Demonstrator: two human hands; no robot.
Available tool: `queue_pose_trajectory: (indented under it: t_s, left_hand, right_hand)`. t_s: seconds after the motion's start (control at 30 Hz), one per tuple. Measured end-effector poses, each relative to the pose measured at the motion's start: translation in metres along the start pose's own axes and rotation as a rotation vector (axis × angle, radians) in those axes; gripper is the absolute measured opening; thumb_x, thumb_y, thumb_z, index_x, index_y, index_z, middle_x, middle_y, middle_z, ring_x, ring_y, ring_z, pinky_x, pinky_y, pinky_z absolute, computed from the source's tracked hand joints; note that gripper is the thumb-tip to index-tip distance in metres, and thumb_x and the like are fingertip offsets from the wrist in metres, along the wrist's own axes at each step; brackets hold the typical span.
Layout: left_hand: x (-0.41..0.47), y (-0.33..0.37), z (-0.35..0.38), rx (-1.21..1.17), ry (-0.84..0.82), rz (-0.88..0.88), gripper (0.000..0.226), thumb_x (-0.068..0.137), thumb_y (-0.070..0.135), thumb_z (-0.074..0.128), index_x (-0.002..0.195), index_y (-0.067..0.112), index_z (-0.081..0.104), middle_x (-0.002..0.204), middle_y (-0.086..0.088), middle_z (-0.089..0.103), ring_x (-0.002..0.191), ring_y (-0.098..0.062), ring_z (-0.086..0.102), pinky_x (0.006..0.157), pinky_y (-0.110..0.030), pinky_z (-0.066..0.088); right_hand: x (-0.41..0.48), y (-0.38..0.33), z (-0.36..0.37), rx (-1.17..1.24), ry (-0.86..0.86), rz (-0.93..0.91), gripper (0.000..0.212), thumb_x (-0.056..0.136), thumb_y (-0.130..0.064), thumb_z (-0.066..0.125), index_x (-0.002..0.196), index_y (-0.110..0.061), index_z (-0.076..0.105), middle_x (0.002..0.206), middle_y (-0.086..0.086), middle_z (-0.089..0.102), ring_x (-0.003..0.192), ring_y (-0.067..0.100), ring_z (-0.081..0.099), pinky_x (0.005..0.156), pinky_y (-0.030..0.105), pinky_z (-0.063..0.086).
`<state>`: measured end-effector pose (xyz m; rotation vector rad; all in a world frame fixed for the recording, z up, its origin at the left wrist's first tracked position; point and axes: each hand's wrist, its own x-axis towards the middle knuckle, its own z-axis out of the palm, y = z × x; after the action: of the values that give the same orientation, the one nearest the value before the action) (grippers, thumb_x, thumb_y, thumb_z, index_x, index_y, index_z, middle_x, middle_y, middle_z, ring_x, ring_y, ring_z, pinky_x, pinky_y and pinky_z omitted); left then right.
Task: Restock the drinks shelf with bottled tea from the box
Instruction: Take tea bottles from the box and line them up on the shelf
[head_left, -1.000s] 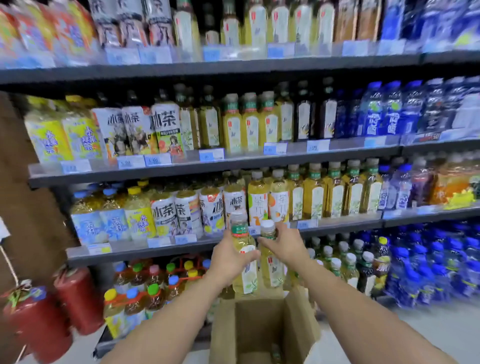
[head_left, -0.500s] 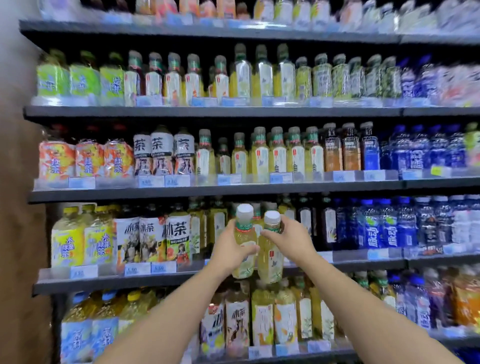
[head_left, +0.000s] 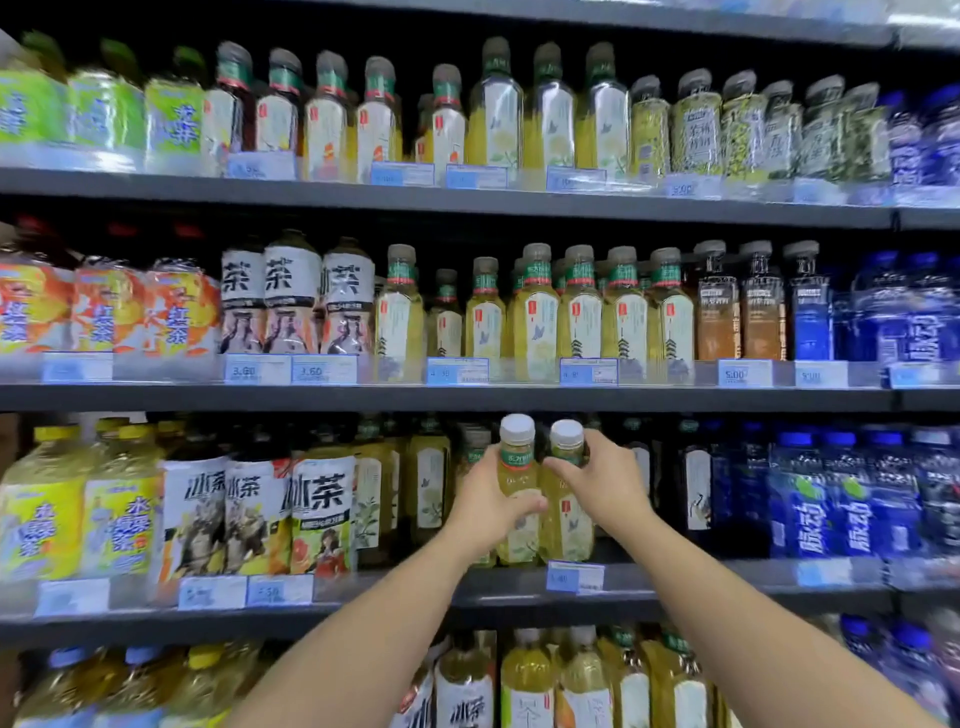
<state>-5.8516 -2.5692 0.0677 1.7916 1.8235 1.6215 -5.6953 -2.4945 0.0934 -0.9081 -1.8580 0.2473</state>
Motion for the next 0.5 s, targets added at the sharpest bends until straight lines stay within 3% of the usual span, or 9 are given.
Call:
queue_pose_trajectory:
  t_s: [0.1,0.17,0.27,0.4,0.5]
  left_hand:
    - [0.015,-0.017,0.02,0.016,-0.045,-0.05,0.063,0.07,0.03,0.089,0.123,0.028,0.053,0.11,0.011,0.068,0.102,-0.009,0.064,0.089,-0.031,0.052]
    - [0.022,-0.025,0.028,0.049,-0.106,-0.095,0.063,0.072,0.034,0.088,0.123,0.027,0.052,0.113,0.01,0.067,0.105,-0.011,0.063,0.094,-0.033,0.051]
    - [0.03,-0.03,0.03,0.092,-0.195,-0.128,0.061,0.078,0.038,0.083,0.127,0.025,0.049,0.116,0.012,0.063,0.108,-0.01,0.06,0.097,-0.034,0.049]
    - [0.035,-0.024,0.027,0.357,-0.245,-0.098,0.073,0.082,0.05,0.077,0.136,0.013,0.044,0.131,-0.001,0.059,0.116,-0.023,0.057,0.09,-0.031,0.045]
    - [0.028,-0.032,0.03,0.425,-0.227,-0.164,0.078,0.073,0.055,0.082,0.133,0.02,0.048,0.129,0.0,0.063,0.117,-0.023,0.059,0.094,-0.037,0.051]
  right_hand:
    - [0.014,0.024,0.016,-0.015,-0.049,0.07,0.035,0.08,-0.048,0.076,0.098,-0.019,0.068,0.091,-0.001,0.071,0.09,0.02,0.067,0.071,0.034,0.051]
    - [0.021,0.037,0.021,0.027,-0.043,0.123,0.035,0.08,-0.047,0.076,0.1,-0.018,0.069,0.096,0.004,0.072,0.094,0.024,0.067,0.079,0.037,0.054]
    - [0.026,0.053,0.026,0.063,-0.149,0.178,0.052,0.082,-0.051,0.073,0.123,-0.021,0.062,0.113,0.002,0.07,0.105,0.023,0.064,0.09,0.039,0.053]
    - [0.004,0.071,0.029,0.06,-0.311,0.253,0.089,0.079,-0.062,0.07,0.15,-0.02,0.037,0.143,-0.001,0.053,0.128,0.023,0.052,0.104,0.038,0.044]
    - [-0.019,0.081,0.03,0.123,-0.418,0.258,0.086,0.082,-0.039,0.078,0.149,-0.026,0.027,0.129,-0.006,0.058,0.113,0.015,0.057,0.097,0.034,0.047]
